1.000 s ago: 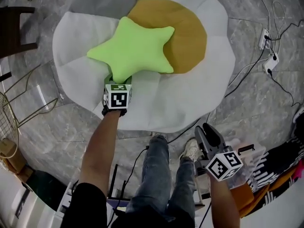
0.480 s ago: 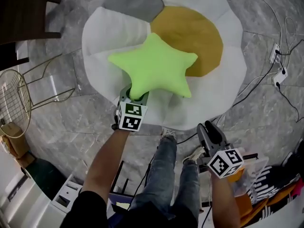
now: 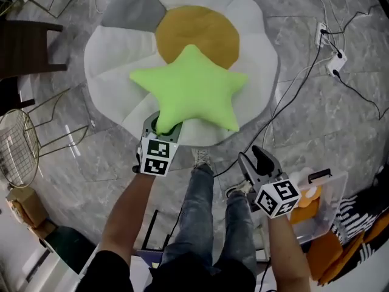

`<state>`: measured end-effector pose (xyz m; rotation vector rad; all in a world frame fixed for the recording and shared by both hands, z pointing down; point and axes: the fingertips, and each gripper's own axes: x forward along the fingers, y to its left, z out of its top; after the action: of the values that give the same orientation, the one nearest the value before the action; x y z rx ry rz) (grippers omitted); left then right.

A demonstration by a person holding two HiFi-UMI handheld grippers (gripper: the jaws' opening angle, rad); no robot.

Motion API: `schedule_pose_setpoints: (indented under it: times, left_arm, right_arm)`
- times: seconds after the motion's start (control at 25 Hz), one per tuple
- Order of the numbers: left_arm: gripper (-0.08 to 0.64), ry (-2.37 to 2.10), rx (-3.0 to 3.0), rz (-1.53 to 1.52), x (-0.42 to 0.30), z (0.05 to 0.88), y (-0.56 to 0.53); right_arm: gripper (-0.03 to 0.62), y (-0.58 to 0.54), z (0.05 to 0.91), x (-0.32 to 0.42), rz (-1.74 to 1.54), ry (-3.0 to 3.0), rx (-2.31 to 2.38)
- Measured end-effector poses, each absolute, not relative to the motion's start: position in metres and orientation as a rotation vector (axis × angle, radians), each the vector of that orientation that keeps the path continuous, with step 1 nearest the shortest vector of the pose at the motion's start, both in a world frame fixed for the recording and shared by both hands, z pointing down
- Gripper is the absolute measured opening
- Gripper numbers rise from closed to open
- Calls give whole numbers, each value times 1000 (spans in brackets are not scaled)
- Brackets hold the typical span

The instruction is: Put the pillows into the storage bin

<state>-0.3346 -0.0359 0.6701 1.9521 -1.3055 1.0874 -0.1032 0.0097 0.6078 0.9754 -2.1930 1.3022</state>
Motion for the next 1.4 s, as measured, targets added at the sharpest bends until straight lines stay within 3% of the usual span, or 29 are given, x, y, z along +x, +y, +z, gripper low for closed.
schedule_pose_setpoints:
  times: [0.16,0.44,0.56,0.8,1.4]
  left_arm:
    - [215,-1222,2080,1042,-252,635,-32]
    - [216,-948,2360,1021,-110,586,-5]
    - [217,-815,2433,1041,-61,576,8]
    - [222,-631,2535,1060,12,563,21]
    - [239,15,2767,1116,244,553,134]
  right_arm:
    - [315,32,610,-44,1198,-2189,1006]
    - [340,47,590,54,1200,-2189,1240]
    - [328,65,583,85,1220,-2183,1287]
    - [236,94,564,145,1281,-2126,1546]
    - [232,260,541,328,1320,-1755,2186]
